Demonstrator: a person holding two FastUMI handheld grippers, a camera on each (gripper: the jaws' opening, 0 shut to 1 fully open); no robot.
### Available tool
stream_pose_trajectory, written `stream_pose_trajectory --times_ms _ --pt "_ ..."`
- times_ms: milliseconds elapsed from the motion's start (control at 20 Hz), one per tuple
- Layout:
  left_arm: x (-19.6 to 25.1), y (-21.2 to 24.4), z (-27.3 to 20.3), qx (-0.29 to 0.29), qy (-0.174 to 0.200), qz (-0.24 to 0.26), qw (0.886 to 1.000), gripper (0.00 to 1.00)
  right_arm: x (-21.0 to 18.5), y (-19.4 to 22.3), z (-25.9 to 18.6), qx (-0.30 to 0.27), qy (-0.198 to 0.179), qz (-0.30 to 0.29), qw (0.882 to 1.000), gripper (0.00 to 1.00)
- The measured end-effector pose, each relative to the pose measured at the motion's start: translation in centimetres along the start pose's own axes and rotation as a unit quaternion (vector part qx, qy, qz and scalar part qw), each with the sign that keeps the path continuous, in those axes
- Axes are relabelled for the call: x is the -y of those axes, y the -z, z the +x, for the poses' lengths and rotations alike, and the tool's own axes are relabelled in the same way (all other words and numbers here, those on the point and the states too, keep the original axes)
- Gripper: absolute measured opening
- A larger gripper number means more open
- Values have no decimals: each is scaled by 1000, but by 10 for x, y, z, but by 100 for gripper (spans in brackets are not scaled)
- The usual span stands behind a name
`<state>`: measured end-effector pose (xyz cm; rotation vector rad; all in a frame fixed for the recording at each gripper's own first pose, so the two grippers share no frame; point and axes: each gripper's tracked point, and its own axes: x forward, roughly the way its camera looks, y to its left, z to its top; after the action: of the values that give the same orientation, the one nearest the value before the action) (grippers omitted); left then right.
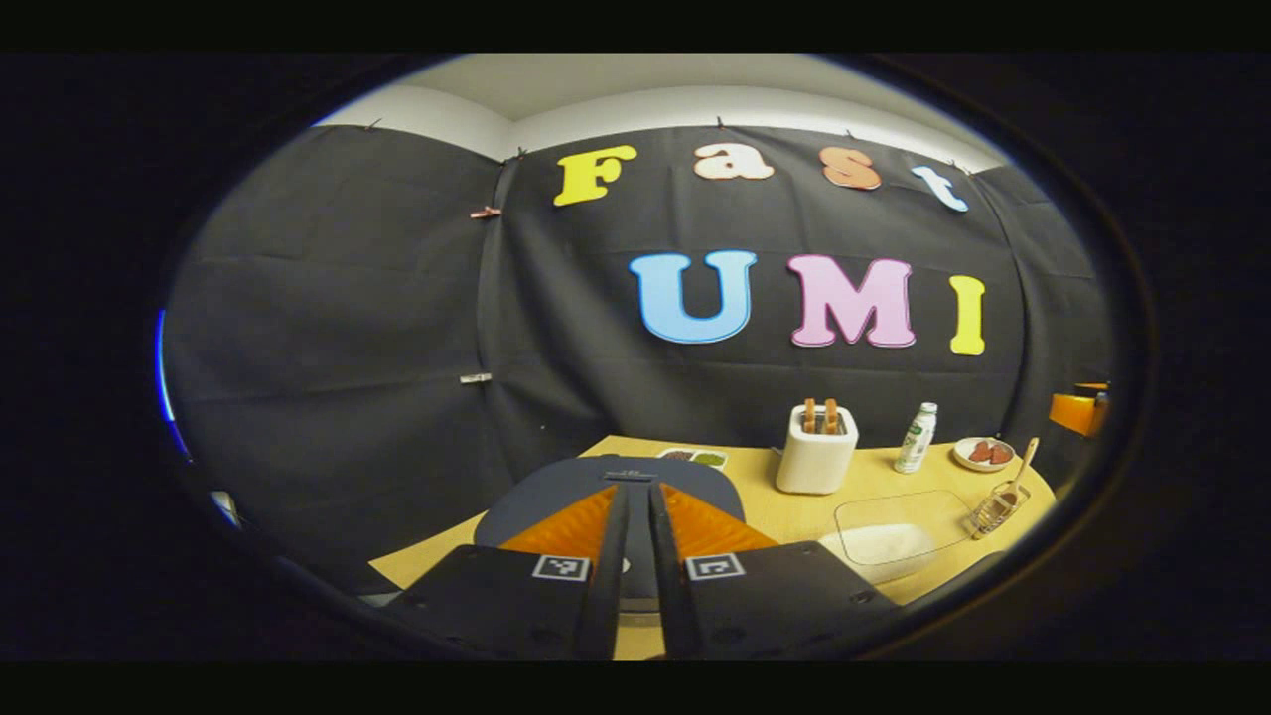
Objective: Close the left gripper, press the button to open the rice cooker; take a wooden spoon from the chopstick holder with the right hand, scoop a spoonful of rice and pour it into the rice cooker, then put the wooden spoon back into the chopstick holder.
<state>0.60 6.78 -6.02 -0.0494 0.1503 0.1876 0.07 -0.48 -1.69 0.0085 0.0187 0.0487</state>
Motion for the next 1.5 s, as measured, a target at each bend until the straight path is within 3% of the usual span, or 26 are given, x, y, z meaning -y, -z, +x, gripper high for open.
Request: stream_pose_trajectory --times_ms 250,650,1000,1350,1500 --pt "-21 41 13 -65 -8 -15 998 12 -2 5 -4 -4 0 -5 1000 92" --pt "-29 72 26 -120 -3 -15 993 7 -3 15 -6 -17 3 -5 1000 92" --pt "-27 77 28 -126 5 -14 992 12 -3 17 -5 -20 10 -1 1000 92" --pt "-29 81 27 -119 0 -11 993 7 -3 11 -1 -12 16 2 1000 92" --pt "-27 84 26 -122 5 -24 992 9 -3 12 0 -15 16 4 1000 92"
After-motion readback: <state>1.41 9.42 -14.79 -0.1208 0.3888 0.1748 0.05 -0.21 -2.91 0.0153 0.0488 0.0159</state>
